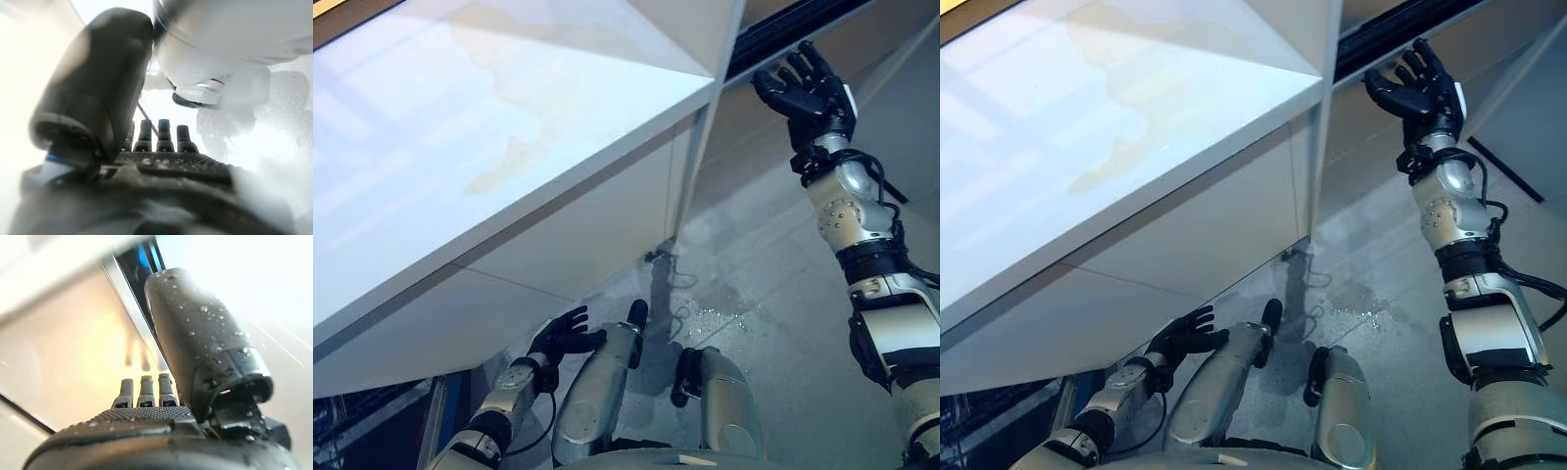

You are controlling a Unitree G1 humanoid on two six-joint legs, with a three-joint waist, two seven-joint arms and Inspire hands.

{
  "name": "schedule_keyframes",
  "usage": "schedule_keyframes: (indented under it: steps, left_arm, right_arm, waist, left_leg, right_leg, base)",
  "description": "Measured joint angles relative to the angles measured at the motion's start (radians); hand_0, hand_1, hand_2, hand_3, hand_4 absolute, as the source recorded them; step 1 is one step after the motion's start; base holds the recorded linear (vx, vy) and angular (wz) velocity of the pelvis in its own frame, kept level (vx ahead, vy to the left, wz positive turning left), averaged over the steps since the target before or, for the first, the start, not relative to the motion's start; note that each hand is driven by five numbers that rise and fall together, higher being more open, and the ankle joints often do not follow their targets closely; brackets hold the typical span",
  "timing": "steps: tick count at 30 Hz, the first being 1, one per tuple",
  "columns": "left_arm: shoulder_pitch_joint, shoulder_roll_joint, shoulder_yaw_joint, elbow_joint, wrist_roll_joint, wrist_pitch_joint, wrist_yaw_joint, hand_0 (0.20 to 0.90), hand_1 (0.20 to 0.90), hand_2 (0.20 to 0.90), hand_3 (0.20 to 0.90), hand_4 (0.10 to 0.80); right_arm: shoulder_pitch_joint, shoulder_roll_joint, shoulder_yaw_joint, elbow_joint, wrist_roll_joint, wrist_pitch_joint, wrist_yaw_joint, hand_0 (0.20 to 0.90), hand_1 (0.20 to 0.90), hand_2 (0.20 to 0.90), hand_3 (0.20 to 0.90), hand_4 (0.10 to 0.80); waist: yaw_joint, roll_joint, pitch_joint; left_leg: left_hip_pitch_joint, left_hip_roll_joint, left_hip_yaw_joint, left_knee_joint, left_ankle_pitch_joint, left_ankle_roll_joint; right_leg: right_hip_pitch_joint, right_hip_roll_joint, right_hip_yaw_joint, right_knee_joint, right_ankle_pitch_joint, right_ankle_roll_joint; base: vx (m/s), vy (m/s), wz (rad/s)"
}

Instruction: Put drinks into fridge and close the fridge

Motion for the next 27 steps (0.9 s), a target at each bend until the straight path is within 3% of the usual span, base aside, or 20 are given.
schedule_keyframes:
  steps: [7,14,20,23,27]
  left_arm:
    - [0.056,0.024,-0.017,0.023,0.009,0.027,0.006,0.900,0.900,0.900,0.900,0.800]
    - [0.073,0.040,-0.008,0.027,0.009,0.029,0.012,0.900,0.900,0.900,0.900,0.800]
    - [0.127,0.056,0.010,0.061,0.009,0.041,0.019,0.900,0.900,0.900,0.900,0.800]
    - [0.164,0.031,0.025,0.065,0.024,0.040,0.020,0.900,0.900,0.900,0.900,0.800]
    - [0.198,-0.017,0.035,0.066,0.027,0.035,0.020,0.900,0.900,0.900,0.900,0.800]
  right_arm:
    - [0.011,0.020,-0.009,0.004,-0.018,-0.010,-0.073,0.900,0.900,0.900,0.900,0.800]
    - [0.048,0.023,-0.048,-0.018,-0.101,-0.038,-0.120,0.900,0.900,0.900,0.900,0.800]
    - [0.389,0.177,-0.120,-0.161,-0.131,-0.083,-0.126,0.900,0.900,0.900,0.900,0.800]
    - [0.573,0.248,-0.114,-0.164,-0.188,-0.089,-0.099,0.900,0.900,0.900,0.900,0.800]
    - [0.792,0.274,-0.077,-0.083,-0.235,-0.080,-0.034,0.900,0.900,0.900,0.900,0.800]
  waist:
    - [-0.007,-0.003,-0.002]
    - [-0.013,-0.039,-0.033]
    - [-0.057,-0.121,-0.169]
    - [-0.080,-0.124,-0.238]
    - [-0.116,-0.112,-0.290]
  left_leg:
    - [0.056,0.004,0.003,-0.057,0.010,0.009]
    - [0.132,0.028,0.019,-0.188,0.067,0.026]
    - [0.256,0.066,0.050,-0.342,0.084,0.023]
    - [0.299,0.080,0.076,-0.403,0.087,0.022]
    - [0.346,0.095,0.094,-0.465,0.102,0.020]
  right_leg:
    - [0.058,0.001,0.008,-0.062,0.016,0.032]
    - [0.120,0.028,0.020,-0.193,0.060,0.050]
    - [0.251,0.084,0.076,-0.408,0.126,0.058]
    - [0.296,0.101,0.100,-0.492,0.156,0.058]
    - [0.355,0.119,0.120,-0.605,0.204,0.058]
  base:
    - [-0.015,-0.061,-0.02]
    - [-0.040,-0.062,-0.08]
    - [0.011,-0.053,-0.23]
    - [-0.008,-0.033,-0.30]
    - [-0.044,-0.037,-0.20]
